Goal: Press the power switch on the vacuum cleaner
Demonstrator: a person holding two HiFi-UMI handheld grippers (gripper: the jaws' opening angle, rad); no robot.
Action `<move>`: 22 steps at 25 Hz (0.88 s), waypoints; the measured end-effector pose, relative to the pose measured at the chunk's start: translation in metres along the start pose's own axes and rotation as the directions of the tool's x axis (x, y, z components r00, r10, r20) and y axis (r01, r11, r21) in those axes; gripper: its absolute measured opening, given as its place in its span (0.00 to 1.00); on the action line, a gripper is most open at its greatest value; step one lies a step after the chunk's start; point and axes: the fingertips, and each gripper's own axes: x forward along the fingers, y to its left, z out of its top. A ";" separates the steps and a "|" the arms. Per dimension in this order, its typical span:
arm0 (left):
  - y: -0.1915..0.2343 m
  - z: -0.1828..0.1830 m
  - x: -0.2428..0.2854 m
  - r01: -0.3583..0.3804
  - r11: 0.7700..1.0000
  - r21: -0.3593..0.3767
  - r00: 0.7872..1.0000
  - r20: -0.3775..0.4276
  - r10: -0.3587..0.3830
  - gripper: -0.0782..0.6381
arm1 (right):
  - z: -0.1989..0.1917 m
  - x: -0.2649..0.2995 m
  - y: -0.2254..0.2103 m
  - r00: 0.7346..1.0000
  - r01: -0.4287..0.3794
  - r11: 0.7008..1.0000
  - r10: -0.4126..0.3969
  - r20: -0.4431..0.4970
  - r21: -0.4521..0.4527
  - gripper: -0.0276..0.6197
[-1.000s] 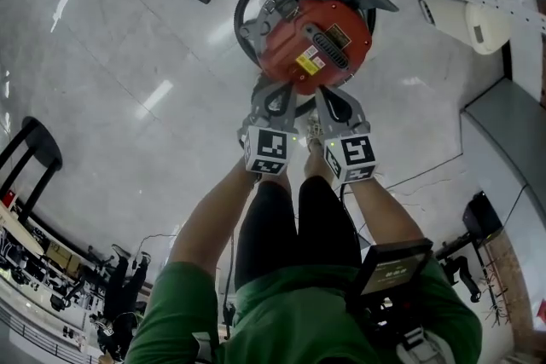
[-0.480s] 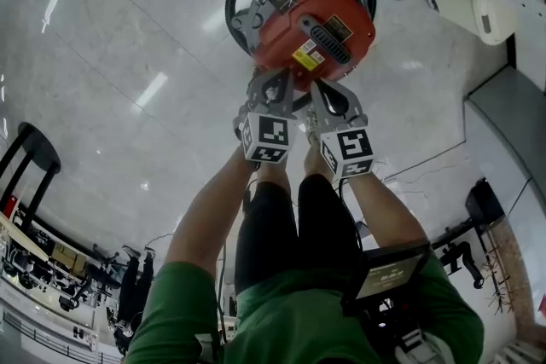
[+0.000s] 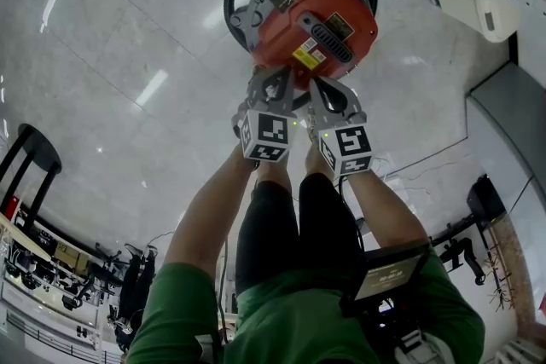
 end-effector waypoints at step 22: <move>0.009 -0.006 0.005 0.003 1.000 0.002 1.000 -0.027 -0.002 0.12 | 0.000 -0.003 0.000 1.000 0.012 1.000 -0.012 0.008 0.007 0.05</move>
